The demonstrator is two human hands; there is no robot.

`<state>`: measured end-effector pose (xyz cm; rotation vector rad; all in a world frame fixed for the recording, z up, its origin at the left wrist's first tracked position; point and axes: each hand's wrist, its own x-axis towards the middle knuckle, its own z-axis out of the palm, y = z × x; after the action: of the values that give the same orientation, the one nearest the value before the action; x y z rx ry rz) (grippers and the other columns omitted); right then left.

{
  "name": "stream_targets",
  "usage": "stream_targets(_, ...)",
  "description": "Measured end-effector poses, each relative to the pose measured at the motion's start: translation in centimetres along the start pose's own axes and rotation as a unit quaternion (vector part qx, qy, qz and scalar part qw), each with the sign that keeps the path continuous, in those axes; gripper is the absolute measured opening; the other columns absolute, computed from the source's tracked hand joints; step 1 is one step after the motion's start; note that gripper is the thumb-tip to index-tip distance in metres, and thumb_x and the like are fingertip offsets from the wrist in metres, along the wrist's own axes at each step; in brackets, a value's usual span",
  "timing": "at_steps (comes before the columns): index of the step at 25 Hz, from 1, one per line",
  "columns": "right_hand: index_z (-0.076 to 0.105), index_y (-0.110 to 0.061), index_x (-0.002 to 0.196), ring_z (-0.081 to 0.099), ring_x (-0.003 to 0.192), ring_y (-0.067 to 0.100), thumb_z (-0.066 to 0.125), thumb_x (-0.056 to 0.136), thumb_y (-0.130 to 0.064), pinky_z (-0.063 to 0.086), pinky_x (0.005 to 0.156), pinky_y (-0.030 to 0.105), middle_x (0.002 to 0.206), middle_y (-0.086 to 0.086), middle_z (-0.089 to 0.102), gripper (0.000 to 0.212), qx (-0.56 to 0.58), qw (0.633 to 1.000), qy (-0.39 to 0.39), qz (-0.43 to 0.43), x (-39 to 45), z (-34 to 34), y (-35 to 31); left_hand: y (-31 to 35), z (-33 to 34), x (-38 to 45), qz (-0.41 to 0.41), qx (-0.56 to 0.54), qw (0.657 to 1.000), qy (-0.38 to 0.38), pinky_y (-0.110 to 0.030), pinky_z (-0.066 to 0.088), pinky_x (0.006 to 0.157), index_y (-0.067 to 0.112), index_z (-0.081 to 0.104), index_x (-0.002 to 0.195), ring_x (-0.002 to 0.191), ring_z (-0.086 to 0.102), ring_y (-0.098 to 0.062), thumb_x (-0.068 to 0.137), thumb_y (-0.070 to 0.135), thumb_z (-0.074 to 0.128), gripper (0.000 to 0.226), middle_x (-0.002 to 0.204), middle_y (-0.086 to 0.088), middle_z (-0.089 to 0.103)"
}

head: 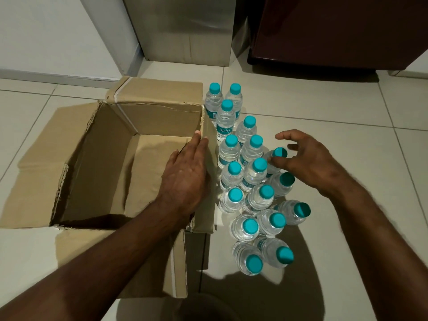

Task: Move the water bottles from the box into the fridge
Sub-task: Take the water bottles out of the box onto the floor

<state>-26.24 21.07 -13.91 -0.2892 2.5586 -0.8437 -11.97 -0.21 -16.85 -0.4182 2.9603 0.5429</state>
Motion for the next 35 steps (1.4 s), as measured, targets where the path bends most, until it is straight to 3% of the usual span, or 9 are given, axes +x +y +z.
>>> stream_targets(4, 0.051, -0.036, 0.138, 0.053, 0.104, 0.009, 0.069, 0.090, -0.049, 0.047, 0.088, 0.026, 0.151, -0.006, 0.045, 0.053, -0.088, 0.984, 0.112, -0.104, -0.5, 0.5, -1.5, 0.1, -0.4, 0.1, -0.003, 0.003, 1.000, 0.010, -0.044, 0.016, 0.125, 0.020, 0.007, 0.159, 0.154, 0.008, -0.021, 0.101, 0.036, 0.050, 0.074, 0.168, -0.002, -0.002)
stream_targets(8, 0.048, -0.032, 0.142, 0.047, 0.135, 0.017, 0.061, 0.092, -0.056, 0.046, 0.105, 0.038, 0.154, -0.005, 0.043, 0.057, -0.131, 0.968, 0.149, -0.154, 0.0, 1.8, -2.5, 0.4, -1.4, 0.8, 0.008, 0.012, 0.999, 0.042, -0.044, 0.018, 0.124, 0.021, 0.017, 0.158, 0.152, 0.015, -0.022, 0.100, 0.050, 0.045, 0.070, 0.167, -0.004, 0.009)
stream_targets(13, 0.040, -0.033, 0.147, 0.041, 0.142, 0.021, 0.054, 0.092, -0.062, 0.043, 0.110, 0.045, 0.157, -0.003, 0.041, 0.064, -0.200, 0.959, 0.106, -0.168, -0.8, 0.9, -4.1, 1.1, -4.4, 0.9, 0.014, 0.049, 0.998, 0.032, -0.050, 0.019, 0.122, 0.018, 0.013, 0.158, 0.152, 0.015, -0.023, 0.099, 0.052, 0.041, 0.073, 0.166, -0.007, 0.010)
stream_targets(16, 0.037, -0.027, 0.151, 0.038, 0.143, 0.021, 0.055, 0.093, -0.057, 0.040, 0.115, 0.044, 0.157, 0.000, 0.041, 0.067, -0.212, 0.967, 0.052, -0.134, -2.4, -1.0, -5.4, 2.2, -7.6, -0.4, 0.000, -0.004, 1.000, 0.013, -0.050, 0.024, 0.121, 0.018, 0.015, 0.157, 0.150, 0.020, -0.023, 0.097, 0.050, 0.047, 0.075, 0.165, -0.007, 0.017)
stream_targets(20, 0.035, -0.024, 0.153, 0.034, 0.146, 0.021, 0.053, 0.097, -0.054, 0.035, 0.119, 0.043, 0.160, 0.001, 0.037, 0.066, -0.220, 0.970, 0.012, -0.100, -5.8, -4.4, -7.5, 3.8, -12.9, -3.0, -0.018, -0.037, 0.999, -0.022, -0.050, 0.018, 0.123, 0.021, 0.014, 0.157, 0.150, 0.020, -0.024, 0.097, 0.051, 0.048, 0.075, 0.165, -0.006, 0.018)
stream_targets(25, 0.034, -0.025, 0.153, 0.034, 0.147, 0.021, 0.042, 0.100, -0.057, 0.033, 0.119, 0.042, 0.160, 0.000, 0.036, 0.063, -0.220, 0.971, -0.037, -0.091, -12.6, -10.5, -11.2, 7.7, -22.2, -7.4, -0.042, -0.021, 0.998, -0.033, -0.051, 0.022, 0.121, 0.019, 0.022, 0.155, 0.149, 0.025, -0.026, 0.097, 0.050, 0.050, 0.071, 0.162, -0.007, 0.026)
stream_targets(29, 0.043, -0.016, 0.149, 0.048, 0.138, 0.027, 0.053, 0.099, -0.048, 0.040, 0.111, 0.038, 0.152, 0.008, 0.049, 0.061, -0.249, 0.962, -0.026, -0.105, -19.1, -17.0, -14.9, 12.5, -30.8, -10.9, -0.051, -0.010, 0.997, -0.049, -0.050, 0.022, 0.122, 0.020, 0.019, 0.155, 0.150, 0.022, -0.023, 0.098, 0.055, 0.042, 0.071, 0.163, -0.005, 0.023)
stream_targets(32, 0.039, -0.021, 0.151, 0.044, 0.142, 0.024, 0.051, 0.099, -0.050, 0.036, 0.114, 0.036, 0.155, 0.004, 0.045, 0.061, -0.243, 0.966, -0.052, -0.064, -23.3, -21.9, -18.3, 16.0, -37.1, -14.3, -0.070, -0.014, 0.996, -0.049, -0.049, 0.023, 0.122, 0.019, 0.018, 0.156, 0.150, 0.022, -0.023, 0.099, 0.055, 0.040, 0.071, 0.163, -0.005, 0.024)
stream_targets(35, 0.040, -0.019, 0.152, 0.041, 0.143, 0.022, 0.050, 0.100, -0.048, 0.036, 0.117, 0.036, 0.156, 0.004, 0.044, 0.061, -0.243, 0.965, -0.061, -0.077, -28.4, -28.1, -22.3, 20.2, -43.7, -18.7, -0.067, -0.001, 0.994, -0.084, -0.049, 0.023, 0.121, 0.019, 0.016, 0.157, 0.151, 0.020, -0.023, 0.099, 0.053, 0.042, 0.072, 0.163, -0.005, 0.022)
